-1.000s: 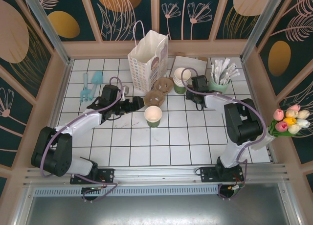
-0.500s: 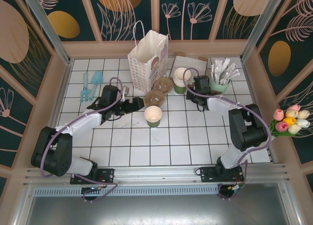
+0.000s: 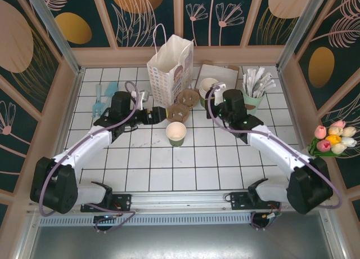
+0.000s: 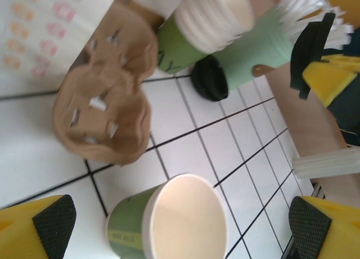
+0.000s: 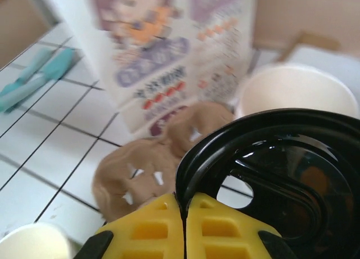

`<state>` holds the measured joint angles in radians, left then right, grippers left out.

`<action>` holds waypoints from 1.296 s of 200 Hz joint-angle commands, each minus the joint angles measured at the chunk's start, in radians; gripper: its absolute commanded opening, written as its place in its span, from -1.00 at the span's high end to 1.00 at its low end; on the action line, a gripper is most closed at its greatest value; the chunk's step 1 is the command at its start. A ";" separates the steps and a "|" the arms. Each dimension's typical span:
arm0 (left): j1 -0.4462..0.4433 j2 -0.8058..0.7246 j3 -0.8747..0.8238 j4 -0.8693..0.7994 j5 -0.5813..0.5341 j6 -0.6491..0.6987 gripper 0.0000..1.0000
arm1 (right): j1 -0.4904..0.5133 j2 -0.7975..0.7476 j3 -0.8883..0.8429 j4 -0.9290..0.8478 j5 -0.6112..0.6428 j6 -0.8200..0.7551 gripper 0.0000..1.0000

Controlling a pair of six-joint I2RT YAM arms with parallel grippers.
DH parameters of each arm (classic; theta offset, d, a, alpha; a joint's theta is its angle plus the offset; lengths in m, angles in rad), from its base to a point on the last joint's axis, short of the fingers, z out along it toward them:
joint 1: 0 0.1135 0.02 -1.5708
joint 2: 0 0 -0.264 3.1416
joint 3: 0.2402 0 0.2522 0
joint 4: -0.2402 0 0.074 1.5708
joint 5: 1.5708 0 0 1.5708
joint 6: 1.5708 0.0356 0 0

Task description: Pack the takeout coffee

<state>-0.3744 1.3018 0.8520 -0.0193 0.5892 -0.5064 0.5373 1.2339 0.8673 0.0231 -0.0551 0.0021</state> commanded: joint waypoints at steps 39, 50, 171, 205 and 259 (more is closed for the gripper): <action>-0.006 -0.057 0.113 0.013 0.141 0.233 -0.98 | 0.150 0.039 0.122 -0.017 -0.025 -0.436 0.88; -0.005 -0.067 0.114 0.005 0.115 0.279 -0.98 | 0.188 0.047 0.128 -0.012 0.010 -0.517 0.88; -0.005 0.053 0.336 -0.096 0.048 0.382 -0.83 | 0.293 0.189 0.271 -0.026 0.024 -0.735 0.89; -0.007 0.076 0.315 0.005 0.109 0.287 -0.68 | 0.302 0.222 0.299 -0.017 0.030 -0.697 0.89; 0.017 0.014 0.184 0.077 0.118 0.326 -0.63 | 0.291 0.201 0.282 0.014 -0.030 -0.637 0.89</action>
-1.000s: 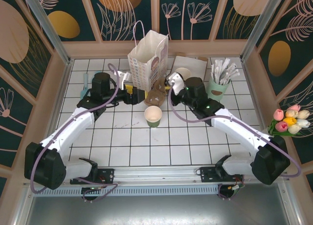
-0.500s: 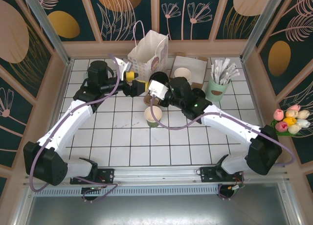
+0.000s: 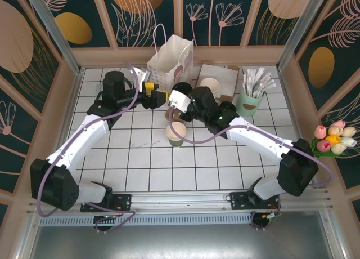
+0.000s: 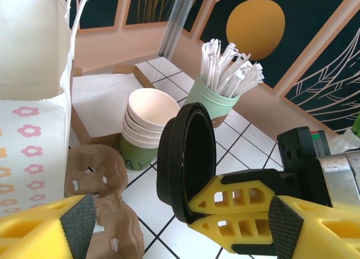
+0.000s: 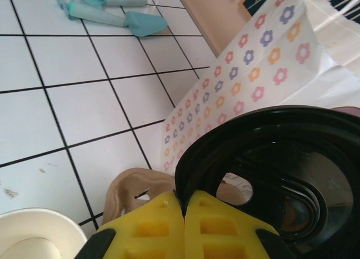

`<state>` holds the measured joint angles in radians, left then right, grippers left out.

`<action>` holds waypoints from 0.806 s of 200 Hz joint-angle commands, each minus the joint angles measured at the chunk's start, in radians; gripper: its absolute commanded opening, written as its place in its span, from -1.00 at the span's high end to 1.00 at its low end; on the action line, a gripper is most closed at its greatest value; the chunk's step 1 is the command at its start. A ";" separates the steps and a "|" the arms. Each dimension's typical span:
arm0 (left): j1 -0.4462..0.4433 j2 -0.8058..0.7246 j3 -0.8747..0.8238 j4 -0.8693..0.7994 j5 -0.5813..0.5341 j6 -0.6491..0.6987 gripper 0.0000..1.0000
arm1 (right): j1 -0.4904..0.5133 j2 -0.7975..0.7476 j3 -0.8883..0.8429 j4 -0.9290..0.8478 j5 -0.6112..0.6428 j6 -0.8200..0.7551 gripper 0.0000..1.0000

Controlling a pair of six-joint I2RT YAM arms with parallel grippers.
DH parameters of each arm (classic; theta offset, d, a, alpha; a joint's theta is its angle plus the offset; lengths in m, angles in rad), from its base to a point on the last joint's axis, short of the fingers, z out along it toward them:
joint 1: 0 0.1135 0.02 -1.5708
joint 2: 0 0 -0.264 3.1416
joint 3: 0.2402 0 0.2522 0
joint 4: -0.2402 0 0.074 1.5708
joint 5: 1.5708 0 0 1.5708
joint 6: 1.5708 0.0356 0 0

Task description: Pack the takeout coffee

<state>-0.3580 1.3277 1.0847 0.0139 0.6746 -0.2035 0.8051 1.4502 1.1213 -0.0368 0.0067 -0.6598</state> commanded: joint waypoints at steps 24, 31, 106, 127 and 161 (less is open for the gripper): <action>0.016 0.017 -0.054 0.039 0.111 0.010 -0.54 | 0.019 -0.033 0.016 0.071 -0.099 0.047 0.89; 0.016 0.024 -0.057 0.059 0.140 -0.006 -0.49 | 0.019 -0.038 0.011 0.073 -0.099 0.053 0.89; 0.014 0.073 -0.018 0.095 0.103 -0.045 -0.31 | 0.031 0.004 0.049 0.067 -0.093 0.083 0.88; 0.014 0.080 -0.007 0.069 0.028 -0.024 -0.17 | 0.036 0.016 0.064 0.075 -0.088 0.094 0.88; 0.013 0.073 -0.008 0.109 -0.022 -0.042 0.02 | 0.055 0.051 0.103 0.044 -0.061 0.086 0.88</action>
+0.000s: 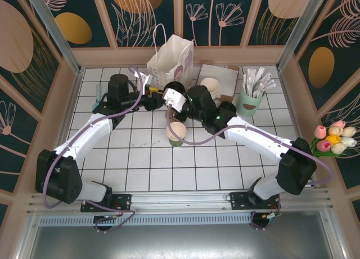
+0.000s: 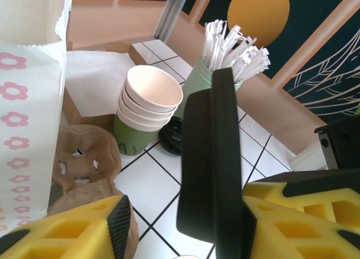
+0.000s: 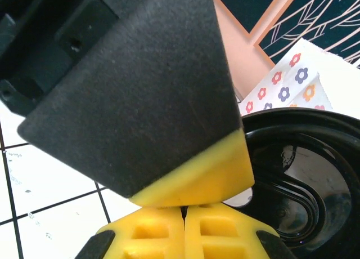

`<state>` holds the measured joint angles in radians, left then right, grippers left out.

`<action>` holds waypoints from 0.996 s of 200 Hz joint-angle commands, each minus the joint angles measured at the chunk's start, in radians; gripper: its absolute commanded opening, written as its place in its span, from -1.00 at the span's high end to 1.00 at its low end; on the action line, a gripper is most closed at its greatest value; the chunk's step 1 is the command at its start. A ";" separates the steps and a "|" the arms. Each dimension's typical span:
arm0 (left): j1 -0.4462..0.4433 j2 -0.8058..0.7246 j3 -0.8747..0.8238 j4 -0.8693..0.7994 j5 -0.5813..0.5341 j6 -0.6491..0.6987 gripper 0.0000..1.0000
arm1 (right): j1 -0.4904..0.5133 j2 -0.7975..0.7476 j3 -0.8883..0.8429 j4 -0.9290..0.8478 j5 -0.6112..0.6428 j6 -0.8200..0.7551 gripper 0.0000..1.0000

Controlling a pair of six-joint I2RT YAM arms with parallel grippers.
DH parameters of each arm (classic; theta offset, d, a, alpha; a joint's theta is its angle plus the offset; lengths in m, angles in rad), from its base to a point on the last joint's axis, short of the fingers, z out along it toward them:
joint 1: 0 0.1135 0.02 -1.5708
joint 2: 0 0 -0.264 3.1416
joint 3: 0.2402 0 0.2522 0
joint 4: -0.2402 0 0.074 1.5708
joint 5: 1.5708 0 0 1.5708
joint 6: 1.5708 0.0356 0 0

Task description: Pack the takeout coffee

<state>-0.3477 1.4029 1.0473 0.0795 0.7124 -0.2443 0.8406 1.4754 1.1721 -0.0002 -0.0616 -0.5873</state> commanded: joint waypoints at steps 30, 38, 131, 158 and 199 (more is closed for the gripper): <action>-0.002 -0.011 0.031 0.037 -0.100 0.013 0.24 | 0.033 0.053 0.080 -0.003 0.023 0.027 0.88; -0.002 -0.017 0.027 0.037 -0.106 0.015 0.30 | 0.035 0.060 0.089 -0.009 0.026 0.031 0.88; -0.004 -0.027 0.029 -0.005 -0.154 0.035 0.89 | 0.041 0.109 0.170 -0.078 -0.012 0.093 0.77; -0.004 -0.022 0.032 -0.007 -0.156 0.040 0.98 | 0.041 0.106 0.193 -0.092 -0.066 0.122 0.65; -0.004 -0.021 0.041 -0.013 -0.173 0.064 1.00 | -0.008 0.031 0.204 -0.149 -0.184 0.163 -0.01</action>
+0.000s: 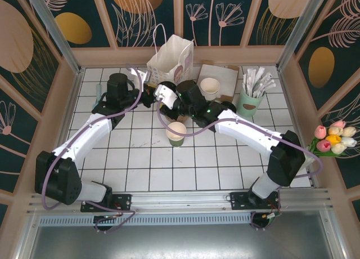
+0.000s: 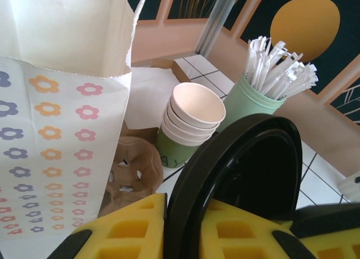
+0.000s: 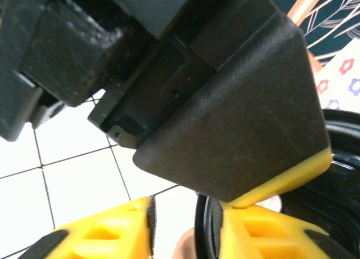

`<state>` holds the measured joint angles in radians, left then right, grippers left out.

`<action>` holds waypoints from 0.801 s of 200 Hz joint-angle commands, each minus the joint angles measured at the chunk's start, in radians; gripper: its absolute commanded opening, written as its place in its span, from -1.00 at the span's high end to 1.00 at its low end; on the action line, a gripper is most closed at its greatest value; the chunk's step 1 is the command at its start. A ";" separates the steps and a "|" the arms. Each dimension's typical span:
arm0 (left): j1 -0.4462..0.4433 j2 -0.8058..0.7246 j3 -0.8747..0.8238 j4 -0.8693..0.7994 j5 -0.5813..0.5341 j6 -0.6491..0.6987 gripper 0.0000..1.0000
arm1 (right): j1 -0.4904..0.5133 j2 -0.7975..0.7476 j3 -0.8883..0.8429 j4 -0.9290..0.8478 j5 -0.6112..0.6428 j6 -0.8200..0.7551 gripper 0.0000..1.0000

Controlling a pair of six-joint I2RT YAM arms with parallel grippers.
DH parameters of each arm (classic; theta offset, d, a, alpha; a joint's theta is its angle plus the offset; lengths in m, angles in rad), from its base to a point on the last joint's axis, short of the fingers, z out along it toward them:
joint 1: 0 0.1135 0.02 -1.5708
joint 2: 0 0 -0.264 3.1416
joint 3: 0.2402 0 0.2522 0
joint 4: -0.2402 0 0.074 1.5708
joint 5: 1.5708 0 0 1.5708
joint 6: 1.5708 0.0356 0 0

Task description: Pack the takeout coffee

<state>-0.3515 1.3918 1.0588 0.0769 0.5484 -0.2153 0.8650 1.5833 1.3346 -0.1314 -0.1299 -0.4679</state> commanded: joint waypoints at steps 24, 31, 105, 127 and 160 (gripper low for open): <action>0.000 -0.008 0.046 -0.024 -0.008 0.050 1.00 | -0.093 -0.150 0.044 -0.008 -0.149 0.121 -0.23; 0.000 -0.007 0.051 -0.029 -0.005 0.055 1.00 | -0.112 -0.165 0.048 -0.009 -0.140 0.148 -0.31; 0.000 -0.005 0.076 -0.045 0.058 0.080 1.00 | -0.289 -0.048 0.232 -0.259 -0.362 0.316 -0.97; 0.000 -0.006 0.081 -0.046 0.062 0.079 1.00 | -0.290 0.032 0.320 -0.344 -0.435 0.325 -0.83; 0.000 -0.013 0.079 -0.049 0.064 0.083 1.00 | -0.291 0.086 0.347 -0.363 -0.517 0.344 -0.50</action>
<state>-0.3515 1.3922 1.1110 0.0334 0.5896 -0.1566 0.5728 1.6520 1.6432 -0.4244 -0.5274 -0.1505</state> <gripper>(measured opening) 0.138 0.801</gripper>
